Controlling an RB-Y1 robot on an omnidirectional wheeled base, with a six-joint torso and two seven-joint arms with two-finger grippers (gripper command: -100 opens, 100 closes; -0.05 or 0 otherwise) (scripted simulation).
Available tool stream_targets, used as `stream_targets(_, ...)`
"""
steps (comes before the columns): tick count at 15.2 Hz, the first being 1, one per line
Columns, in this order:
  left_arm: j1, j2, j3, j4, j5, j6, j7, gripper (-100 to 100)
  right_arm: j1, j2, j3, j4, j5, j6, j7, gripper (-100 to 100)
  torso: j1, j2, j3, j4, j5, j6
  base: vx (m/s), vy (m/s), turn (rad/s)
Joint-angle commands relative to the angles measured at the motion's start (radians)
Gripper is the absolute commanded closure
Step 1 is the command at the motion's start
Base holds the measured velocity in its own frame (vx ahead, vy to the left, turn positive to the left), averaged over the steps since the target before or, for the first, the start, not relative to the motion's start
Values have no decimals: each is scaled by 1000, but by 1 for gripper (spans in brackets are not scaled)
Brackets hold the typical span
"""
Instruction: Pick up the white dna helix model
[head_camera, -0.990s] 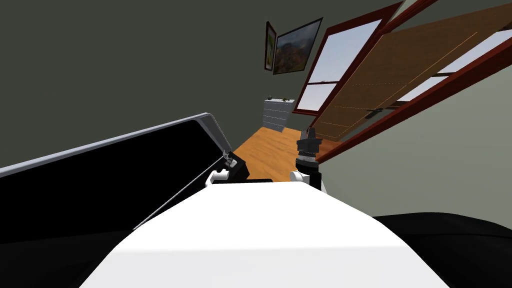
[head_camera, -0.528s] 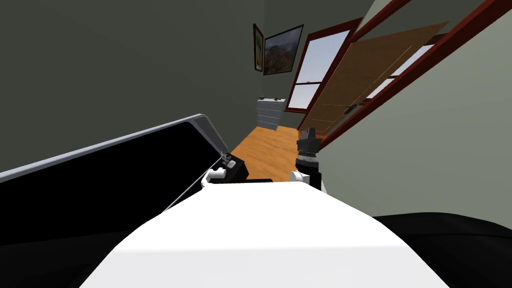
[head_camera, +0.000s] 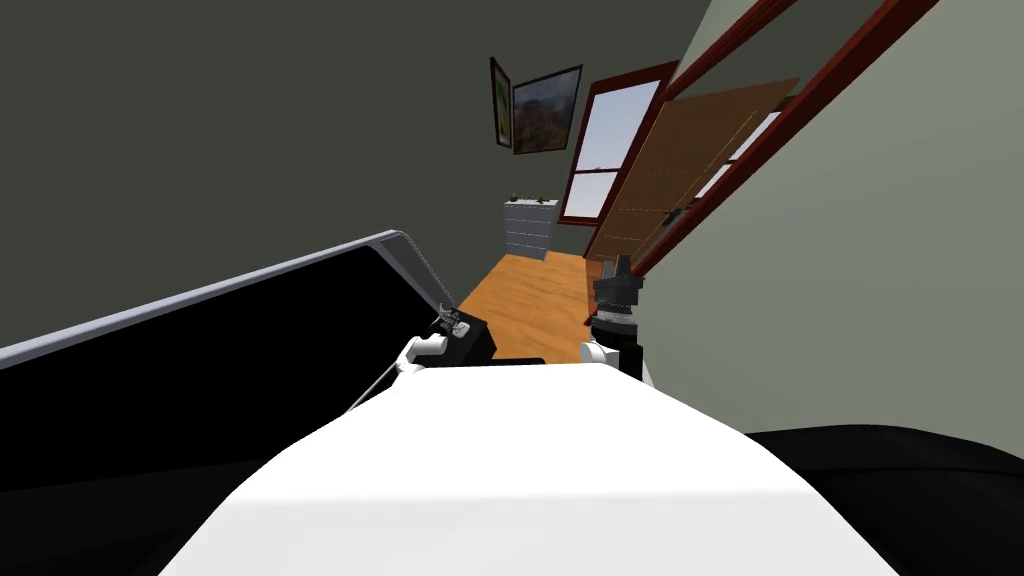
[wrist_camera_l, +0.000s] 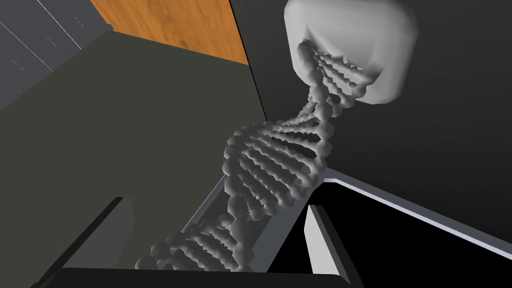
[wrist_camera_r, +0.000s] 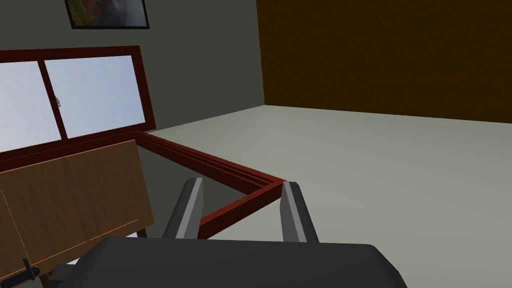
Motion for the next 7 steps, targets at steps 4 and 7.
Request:
stream_targets(4,0,0,0,2,-1,-4,2,100,0,0,0,0,0,0,0,0,-1,-3,-2,-1,0,0,34,-6,-25)
stream_targets(7,5,-2,0,-12,0,2,1,100,0,0,0,0,0,0,0,0,-2,2,1,1,-1,0,-35,-1,75)
